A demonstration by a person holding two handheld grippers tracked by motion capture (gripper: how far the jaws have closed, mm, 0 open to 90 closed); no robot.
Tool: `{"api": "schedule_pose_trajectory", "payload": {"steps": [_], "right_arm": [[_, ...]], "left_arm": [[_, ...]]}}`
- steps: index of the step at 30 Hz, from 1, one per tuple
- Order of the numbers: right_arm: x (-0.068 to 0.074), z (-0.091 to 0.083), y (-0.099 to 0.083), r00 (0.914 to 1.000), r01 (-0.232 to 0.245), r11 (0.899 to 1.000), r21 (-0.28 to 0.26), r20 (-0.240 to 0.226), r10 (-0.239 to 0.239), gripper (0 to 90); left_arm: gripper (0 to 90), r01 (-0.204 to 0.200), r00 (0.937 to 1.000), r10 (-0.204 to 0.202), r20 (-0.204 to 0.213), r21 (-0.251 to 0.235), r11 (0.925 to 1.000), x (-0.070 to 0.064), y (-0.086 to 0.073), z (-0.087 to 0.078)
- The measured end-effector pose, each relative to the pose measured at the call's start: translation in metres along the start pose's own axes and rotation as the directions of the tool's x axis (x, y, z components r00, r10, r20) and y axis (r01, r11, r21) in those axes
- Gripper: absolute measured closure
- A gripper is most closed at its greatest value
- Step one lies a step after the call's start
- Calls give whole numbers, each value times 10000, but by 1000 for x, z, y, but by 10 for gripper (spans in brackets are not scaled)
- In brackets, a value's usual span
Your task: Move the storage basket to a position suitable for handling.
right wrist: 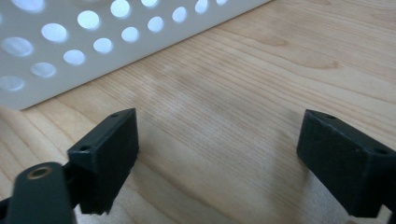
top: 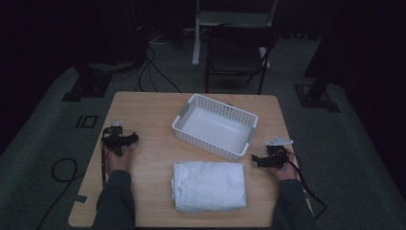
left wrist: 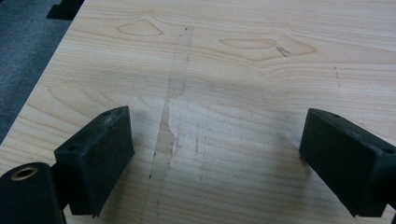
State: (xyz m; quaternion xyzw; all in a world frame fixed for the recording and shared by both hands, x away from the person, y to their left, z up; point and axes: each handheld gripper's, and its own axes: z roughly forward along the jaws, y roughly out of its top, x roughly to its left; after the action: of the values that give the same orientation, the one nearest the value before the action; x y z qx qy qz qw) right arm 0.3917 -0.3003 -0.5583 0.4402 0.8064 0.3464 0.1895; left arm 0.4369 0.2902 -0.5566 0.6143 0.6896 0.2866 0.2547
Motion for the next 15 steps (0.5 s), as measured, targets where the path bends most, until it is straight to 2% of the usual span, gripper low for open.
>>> {"api": "schedule_pose_trajectory", "payload": {"steps": [7, 8, 12, 15], "right_arm": [[3, -3, 0, 10000, -26, 9997, 260, 26, 26, 140], [3, -4, 0, 10000, -46, 9995, 302, 28, 46, 141], [4, -5, 0, 10000, -59, 9993, 380, 46, 58, 147], [6, -6, 1, 10000, -66, 9990, 434, 61, 64, 188]], "left_arm": [[102, -187, 9997, 187, 172, -12, 9998, -4, -3, -3], [130, -251, 9994, 253, 232, -99, 9996, -6, -5, -6], [137, -271, 9994, 273, 221, -89, 9996, -7, -7, -7], [138, -415, 9984, 419, 379, -123, 9991, -6, -9, -9]]}}
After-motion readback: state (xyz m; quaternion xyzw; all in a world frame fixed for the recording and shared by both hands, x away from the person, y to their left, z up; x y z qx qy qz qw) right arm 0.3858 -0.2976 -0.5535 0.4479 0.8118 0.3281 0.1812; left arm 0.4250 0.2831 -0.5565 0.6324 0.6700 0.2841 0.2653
